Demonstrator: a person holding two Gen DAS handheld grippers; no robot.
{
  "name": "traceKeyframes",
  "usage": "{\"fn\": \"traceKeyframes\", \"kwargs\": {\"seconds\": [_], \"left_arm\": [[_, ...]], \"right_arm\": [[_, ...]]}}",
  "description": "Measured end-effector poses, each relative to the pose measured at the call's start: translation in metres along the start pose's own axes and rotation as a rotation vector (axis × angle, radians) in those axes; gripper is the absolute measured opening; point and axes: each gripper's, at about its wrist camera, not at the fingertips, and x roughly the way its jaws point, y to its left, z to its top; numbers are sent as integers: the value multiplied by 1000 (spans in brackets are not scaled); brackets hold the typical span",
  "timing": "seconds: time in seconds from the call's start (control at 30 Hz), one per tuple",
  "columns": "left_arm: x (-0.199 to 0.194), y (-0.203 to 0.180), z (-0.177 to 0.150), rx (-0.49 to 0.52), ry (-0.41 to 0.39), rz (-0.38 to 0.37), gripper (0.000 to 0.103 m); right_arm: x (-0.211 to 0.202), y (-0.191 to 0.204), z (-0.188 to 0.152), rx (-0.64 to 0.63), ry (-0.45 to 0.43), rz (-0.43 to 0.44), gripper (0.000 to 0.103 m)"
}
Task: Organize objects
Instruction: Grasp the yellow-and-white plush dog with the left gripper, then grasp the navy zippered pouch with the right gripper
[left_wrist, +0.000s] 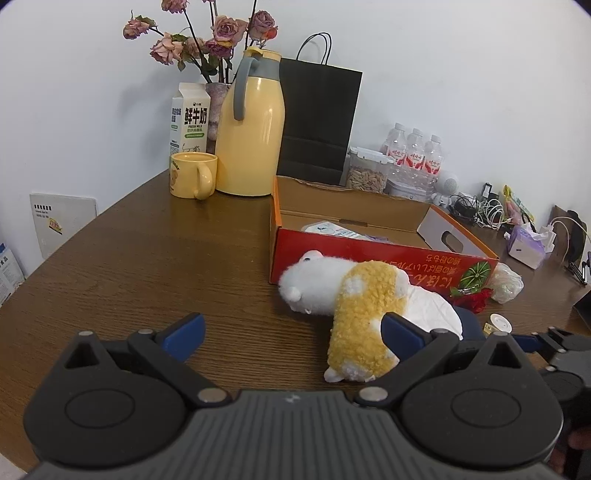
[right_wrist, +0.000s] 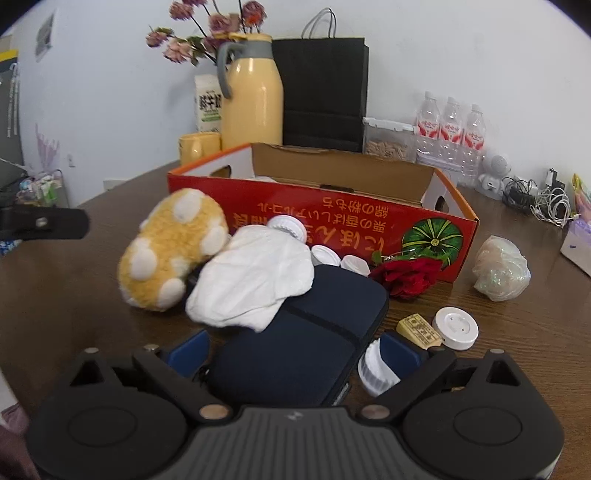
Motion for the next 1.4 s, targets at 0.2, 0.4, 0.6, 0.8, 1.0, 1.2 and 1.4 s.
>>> {"fn": "traceKeyframes", "kwargs": {"seconds": [0.2, 0.4, 0.6, 0.8, 1.0, 1.2, 1.4], "left_arm": [[10, -3, -2, -2, 19, -19, 103], [37, -15, -6, 7, 87, -91, 103], [62, -25, -6, -4, 118, -144, 101], [79, -31, -7, -17, 167, -170, 57], [72, -33, -8, -29, 134, -179, 49], [60, -32, -3, -22, 101, -165, 49], [50, -28, 1, -25, 82, -155, 49]], "right_arm": [[26, 8, 7, -39, 32, -71, 101], [29, 6, 9, -83, 30, -50, 94], [26, -3, 7, -126, 13, -10, 89], [27, -7, 6, -139, 7, 11, 89], [33, -13, 9, -129, 16, 24, 84], [28, -16, 9, -132, 5, 35, 73], [18, -17, 7, -131, -8, 42, 65]]}}
